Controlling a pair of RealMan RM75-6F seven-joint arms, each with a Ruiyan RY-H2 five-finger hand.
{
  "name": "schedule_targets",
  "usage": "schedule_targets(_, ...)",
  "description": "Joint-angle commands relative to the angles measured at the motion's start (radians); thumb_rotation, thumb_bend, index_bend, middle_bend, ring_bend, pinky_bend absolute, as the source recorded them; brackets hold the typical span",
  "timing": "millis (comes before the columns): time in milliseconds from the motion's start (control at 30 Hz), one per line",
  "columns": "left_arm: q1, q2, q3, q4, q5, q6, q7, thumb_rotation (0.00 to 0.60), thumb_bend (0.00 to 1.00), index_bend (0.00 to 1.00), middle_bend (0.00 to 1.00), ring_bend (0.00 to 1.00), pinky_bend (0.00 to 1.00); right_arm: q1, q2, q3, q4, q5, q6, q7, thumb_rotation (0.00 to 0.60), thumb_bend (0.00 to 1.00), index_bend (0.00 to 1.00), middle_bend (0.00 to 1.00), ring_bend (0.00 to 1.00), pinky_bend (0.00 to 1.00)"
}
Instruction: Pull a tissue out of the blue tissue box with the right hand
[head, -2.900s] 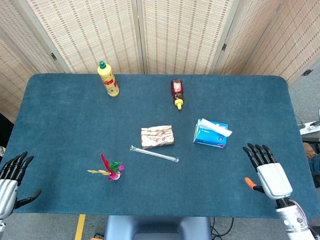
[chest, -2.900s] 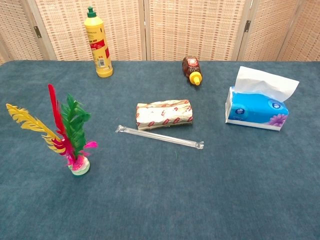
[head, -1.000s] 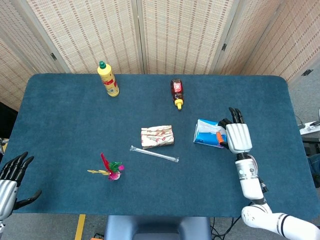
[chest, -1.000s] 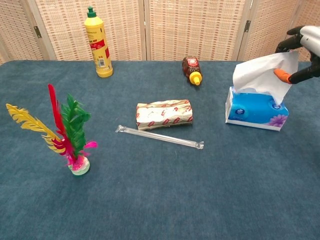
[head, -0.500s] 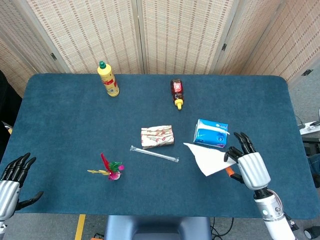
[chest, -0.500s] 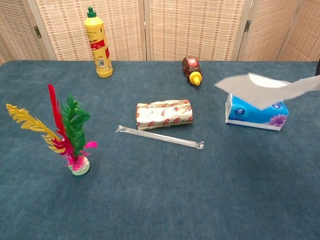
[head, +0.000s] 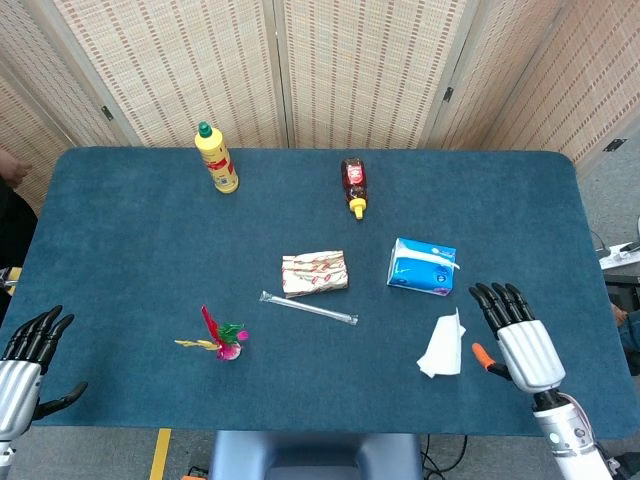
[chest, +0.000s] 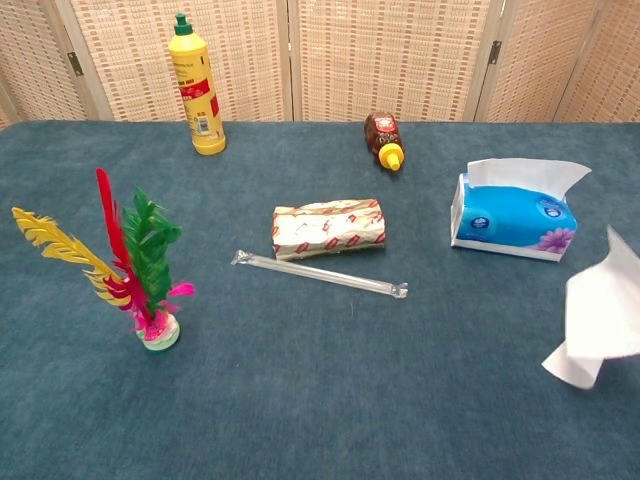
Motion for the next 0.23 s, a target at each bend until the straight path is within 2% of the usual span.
schedule_targets(33, 0.0, 0.0, 0.0, 0.0, -0.001, 0.0, 0.0, 0.6, 0.25, 0.0, 0.0, 0.0, 0.14, -0.01, 0.015, 0.001, -0.013, -0.002, 0.008, -0.003, 0.6, 0.14, 0.0, 0.0, 0.0, 0.0)
schedule_targets(233, -0.001, 0.0, -0.001, 0.0, -0.003, 0.0, -0.002, 0.6, 0.25, 0.0, 0.0, 0.0, 0.14, -0.022, 0.037, 0.001, -0.032, -0.01, 0.012, -0.007, 0.6, 0.13, 0.0, 0.0, 0.0, 0.0)
